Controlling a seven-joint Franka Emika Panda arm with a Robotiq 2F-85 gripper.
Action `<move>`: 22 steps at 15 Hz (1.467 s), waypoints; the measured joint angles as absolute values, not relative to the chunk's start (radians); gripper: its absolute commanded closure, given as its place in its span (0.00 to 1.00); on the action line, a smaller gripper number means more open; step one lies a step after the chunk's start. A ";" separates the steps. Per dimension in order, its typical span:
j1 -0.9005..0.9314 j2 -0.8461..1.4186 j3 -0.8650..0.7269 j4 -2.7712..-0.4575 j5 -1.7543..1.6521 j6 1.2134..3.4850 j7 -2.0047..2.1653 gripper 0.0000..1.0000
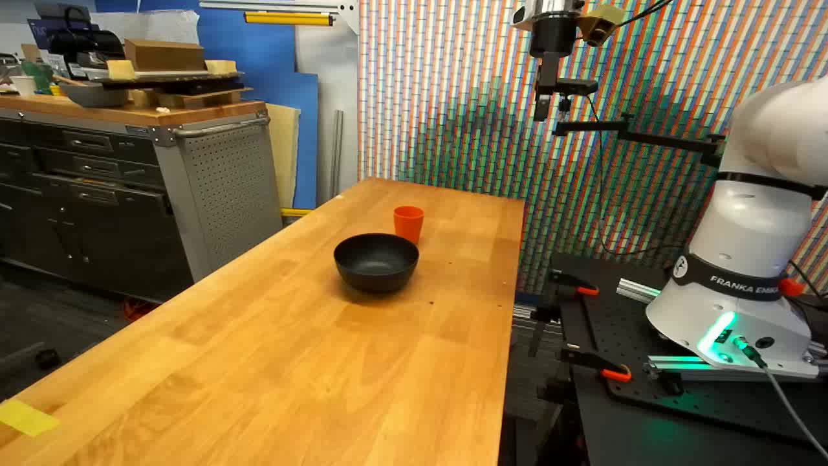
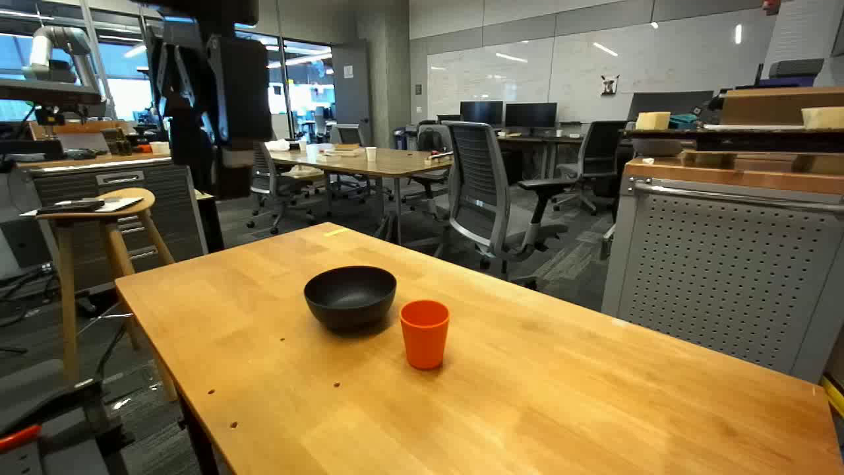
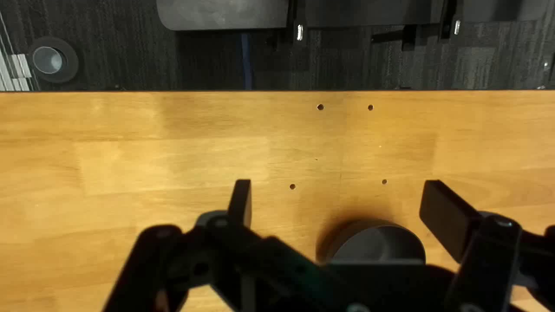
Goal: Put the cup into the bowl.
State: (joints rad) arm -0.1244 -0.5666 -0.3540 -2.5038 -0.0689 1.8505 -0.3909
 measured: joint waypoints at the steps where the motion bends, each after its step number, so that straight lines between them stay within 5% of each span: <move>1: -0.124 -0.567 -0.354 -2.501 -0.069 1.851 -0.391 0.00; 10: -0.134 -0.517 -0.247 -2.499 -0.143 1.976 -0.230 0.00; 15: -0.132 -0.288 -0.084 -2.420 -0.275 2.071 -0.013 0.00; 22: -0.130 0.091 -0.064 -2.167 -0.348 2.071 0.066 0.00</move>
State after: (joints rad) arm -0.1296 0.0913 -0.0643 -2.1670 -0.3477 2.0707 0.0664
